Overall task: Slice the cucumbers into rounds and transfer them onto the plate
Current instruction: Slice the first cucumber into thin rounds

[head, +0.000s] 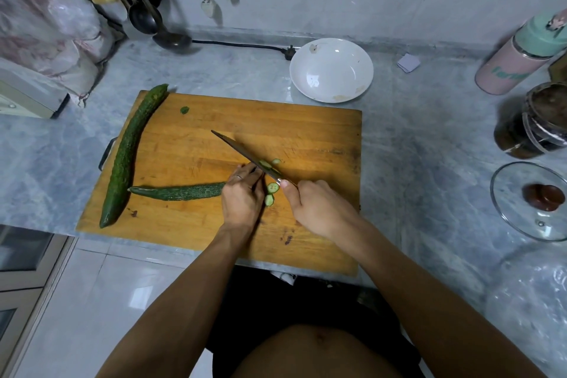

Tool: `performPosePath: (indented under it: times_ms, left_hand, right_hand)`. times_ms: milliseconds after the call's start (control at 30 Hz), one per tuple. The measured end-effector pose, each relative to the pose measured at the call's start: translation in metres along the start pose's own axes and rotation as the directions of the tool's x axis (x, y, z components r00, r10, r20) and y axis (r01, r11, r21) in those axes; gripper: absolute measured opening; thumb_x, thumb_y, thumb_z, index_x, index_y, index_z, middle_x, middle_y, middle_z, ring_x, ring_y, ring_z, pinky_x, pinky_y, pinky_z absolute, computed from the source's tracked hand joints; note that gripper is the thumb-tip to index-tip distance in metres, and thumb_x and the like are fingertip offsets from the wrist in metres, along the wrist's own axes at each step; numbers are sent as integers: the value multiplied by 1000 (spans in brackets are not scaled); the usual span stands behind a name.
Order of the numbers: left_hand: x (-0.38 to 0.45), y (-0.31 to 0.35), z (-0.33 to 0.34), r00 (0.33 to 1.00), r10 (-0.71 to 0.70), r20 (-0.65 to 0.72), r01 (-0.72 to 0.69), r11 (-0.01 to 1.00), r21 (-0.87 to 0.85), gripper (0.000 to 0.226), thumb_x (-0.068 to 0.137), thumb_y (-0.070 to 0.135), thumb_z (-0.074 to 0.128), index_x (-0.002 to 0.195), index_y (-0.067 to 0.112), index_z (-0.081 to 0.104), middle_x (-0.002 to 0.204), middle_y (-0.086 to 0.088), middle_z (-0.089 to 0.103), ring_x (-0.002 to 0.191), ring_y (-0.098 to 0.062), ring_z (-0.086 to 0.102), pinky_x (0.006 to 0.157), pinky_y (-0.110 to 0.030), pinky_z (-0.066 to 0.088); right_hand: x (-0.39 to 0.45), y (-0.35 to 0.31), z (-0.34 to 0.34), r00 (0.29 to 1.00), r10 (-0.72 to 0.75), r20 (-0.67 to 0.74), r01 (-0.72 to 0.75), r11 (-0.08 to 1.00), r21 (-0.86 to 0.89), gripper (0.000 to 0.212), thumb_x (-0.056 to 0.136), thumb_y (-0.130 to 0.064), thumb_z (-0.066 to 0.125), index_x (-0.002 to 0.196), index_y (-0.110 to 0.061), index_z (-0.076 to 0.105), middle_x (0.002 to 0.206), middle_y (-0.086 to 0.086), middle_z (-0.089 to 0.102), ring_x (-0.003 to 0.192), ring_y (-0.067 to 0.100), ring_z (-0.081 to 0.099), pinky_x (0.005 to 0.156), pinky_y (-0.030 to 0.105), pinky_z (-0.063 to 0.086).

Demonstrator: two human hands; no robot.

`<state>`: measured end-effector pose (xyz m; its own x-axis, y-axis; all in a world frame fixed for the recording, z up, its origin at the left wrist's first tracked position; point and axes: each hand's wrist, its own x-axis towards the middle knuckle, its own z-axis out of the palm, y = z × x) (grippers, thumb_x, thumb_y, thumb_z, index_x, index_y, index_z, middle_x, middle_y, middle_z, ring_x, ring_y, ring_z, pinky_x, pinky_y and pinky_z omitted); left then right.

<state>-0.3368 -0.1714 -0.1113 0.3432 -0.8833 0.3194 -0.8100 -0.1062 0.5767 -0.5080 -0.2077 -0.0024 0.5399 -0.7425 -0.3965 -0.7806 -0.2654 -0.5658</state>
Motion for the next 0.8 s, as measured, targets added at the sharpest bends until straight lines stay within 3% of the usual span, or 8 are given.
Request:
performPosePath:
  times_ms: [133, 333, 500, 633, 800]
  left_hand:
    - [0, 1, -1, 1000, -19, 3, 19, 1000, -4, 23, 78, -5, 64, 97, -1, 76, 105, -17, 73, 94, -31, 70, 93, -48, 53]
    - [1, 2, -7, 998, -57, 1, 57, 998, -26, 23, 82, -2, 67, 102, 3, 76, 107, -13, 73, 100, -24, 70, 105, -35, 44]
    - [2, 6, -9, 995, -96, 8, 96, 994, -50, 20, 84, 0, 69, 102, 4, 76, 110, -12, 72, 103, -27, 69, 97, -38, 52]
    - [3, 8, -11, 997, -78, 8, 78, 996, -48, 19, 85, 1, 68, 101, 3, 76, 109, -11, 73, 98, -24, 70, 89, -30, 54]
    - [2, 8, -13, 997, -74, 25, 74, 997, -10, 19, 86, 7, 61, 96, 1, 76, 108, -11, 72, 89, -28, 70, 75, -29, 54]
  right_hand:
    - [5, 7, 3, 1000, 16, -12, -16, 1000, 26, 61, 101, -60, 18, 75, -16, 52, 79, 9, 61, 71, 27, 62, 66, 43, 55]
    - [14, 16, -4, 999, 49, -18, -46, 986, 160, 70, 103, -55, 18, 65, -7, 53, 61, 9, 56, 62, 27, 59, 68, 42, 51]
    - [7, 24, -9, 999, 35, -10, -33, 980, 196, 78, 103, -55, 19, 72, 5, 58, 68, 16, 65, 69, 31, 64, 71, 41, 51]
    - [-9, 17, -14, 999, -29, 17, 27, 992, 120, 63, 103, -54, 22, 64, -10, 46, 58, 4, 49, 61, 29, 57, 63, 44, 47]
    - [-22, 12, -15, 999, -34, -3, 34, 996, 81, 60, 101, -58, 22, 71, -15, 51, 69, 6, 57, 66, 27, 59, 66, 47, 53]
